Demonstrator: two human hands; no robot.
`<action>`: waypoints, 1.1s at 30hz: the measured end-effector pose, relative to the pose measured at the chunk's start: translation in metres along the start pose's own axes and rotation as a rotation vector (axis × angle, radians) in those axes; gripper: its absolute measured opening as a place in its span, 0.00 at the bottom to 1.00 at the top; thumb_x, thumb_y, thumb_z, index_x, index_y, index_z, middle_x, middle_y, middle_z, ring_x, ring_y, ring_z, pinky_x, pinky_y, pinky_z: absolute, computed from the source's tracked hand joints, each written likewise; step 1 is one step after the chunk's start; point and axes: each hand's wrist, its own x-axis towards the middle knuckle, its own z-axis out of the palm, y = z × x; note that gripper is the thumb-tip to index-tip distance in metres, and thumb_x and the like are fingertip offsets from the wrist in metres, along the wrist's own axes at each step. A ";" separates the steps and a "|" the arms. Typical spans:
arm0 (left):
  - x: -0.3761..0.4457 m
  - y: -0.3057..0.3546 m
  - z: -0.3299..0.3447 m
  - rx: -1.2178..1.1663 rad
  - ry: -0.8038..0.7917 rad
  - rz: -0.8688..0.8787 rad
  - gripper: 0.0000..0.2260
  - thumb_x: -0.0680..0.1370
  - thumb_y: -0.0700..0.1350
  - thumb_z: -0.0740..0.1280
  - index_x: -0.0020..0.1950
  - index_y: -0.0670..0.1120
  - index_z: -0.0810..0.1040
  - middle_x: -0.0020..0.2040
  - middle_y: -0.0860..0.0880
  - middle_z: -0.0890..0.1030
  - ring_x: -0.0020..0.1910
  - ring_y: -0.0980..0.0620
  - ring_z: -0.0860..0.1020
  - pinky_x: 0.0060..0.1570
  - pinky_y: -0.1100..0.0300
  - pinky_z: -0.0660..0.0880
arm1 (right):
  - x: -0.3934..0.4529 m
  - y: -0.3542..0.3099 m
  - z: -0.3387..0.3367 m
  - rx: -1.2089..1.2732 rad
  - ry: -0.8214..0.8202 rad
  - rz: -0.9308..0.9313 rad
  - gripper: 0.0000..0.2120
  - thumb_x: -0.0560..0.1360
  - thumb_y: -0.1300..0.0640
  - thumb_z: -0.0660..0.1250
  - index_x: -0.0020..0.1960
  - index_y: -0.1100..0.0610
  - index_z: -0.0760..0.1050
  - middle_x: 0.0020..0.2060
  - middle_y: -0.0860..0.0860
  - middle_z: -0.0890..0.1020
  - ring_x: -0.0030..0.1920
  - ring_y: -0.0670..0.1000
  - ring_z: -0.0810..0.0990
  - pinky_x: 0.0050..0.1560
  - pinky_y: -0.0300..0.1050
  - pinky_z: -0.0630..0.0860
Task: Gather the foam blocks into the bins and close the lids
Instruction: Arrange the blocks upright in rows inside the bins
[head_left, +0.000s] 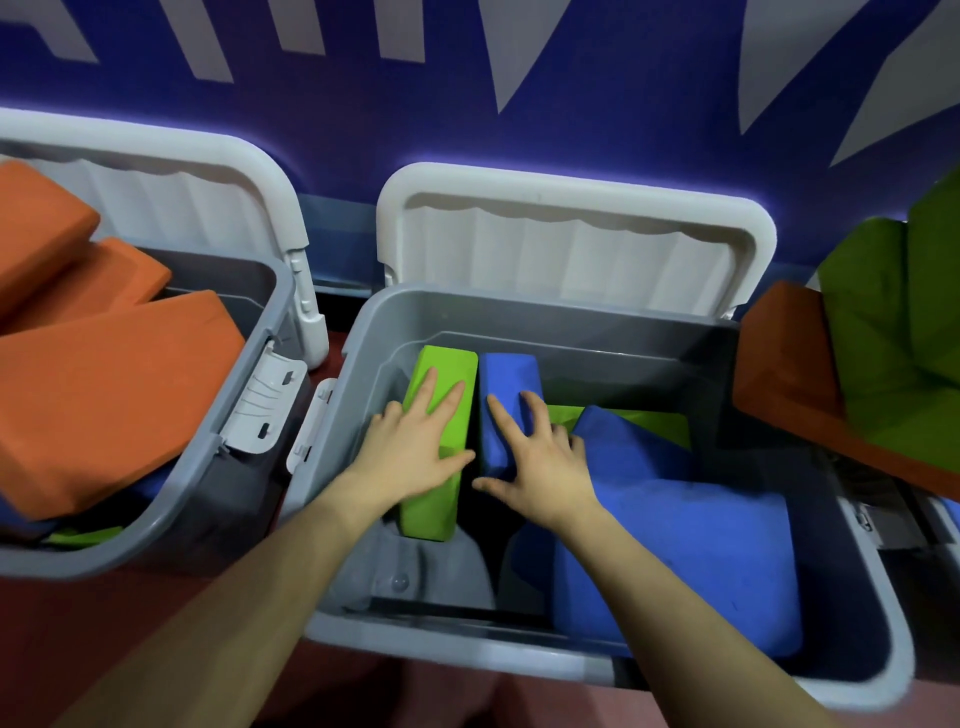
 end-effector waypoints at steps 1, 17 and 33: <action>0.004 0.001 -0.002 -0.028 0.011 -0.021 0.37 0.76 0.64 0.61 0.78 0.58 0.46 0.79 0.49 0.41 0.65 0.37 0.68 0.65 0.48 0.66 | 0.003 -0.003 0.001 -0.019 -0.006 0.007 0.45 0.72 0.34 0.64 0.78 0.42 0.41 0.78 0.56 0.42 0.67 0.61 0.67 0.65 0.55 0.63; 0.014 -0.019 0.026 -0.051 0.214 0.040 0.31 0.74 0.62 0.55 0.72 0.47 0.65 0.72 0.38 0.68 0.48 0.32 0.78 0.56 0.32 0.70 | 0.027 -0.011 0.028 -0.044 0.270 -0.008 0.39 0.59 0.40 0.79 0.65 0.55 0.76 0.65 0.63 0.74 0.35 0.62 0.78 0.40 0.58 0.76; 0.018 -0.017 0.025 -0.073 0.165 0.050 0.31 0.76 0.62 0.42 0.76 0.52 0.60 0.77 0.54 0.52 0.76 0.35 0.53 0.72 0.48 0.37 | 0.034 -0.012 0.033 -0.047 0.298 -0.031 0.44 0.60 0.39 0.78 0.69 0.57 0.67 0.65 0.64 0.74 0.38 0.63 0.79 0.45 0.60 0.77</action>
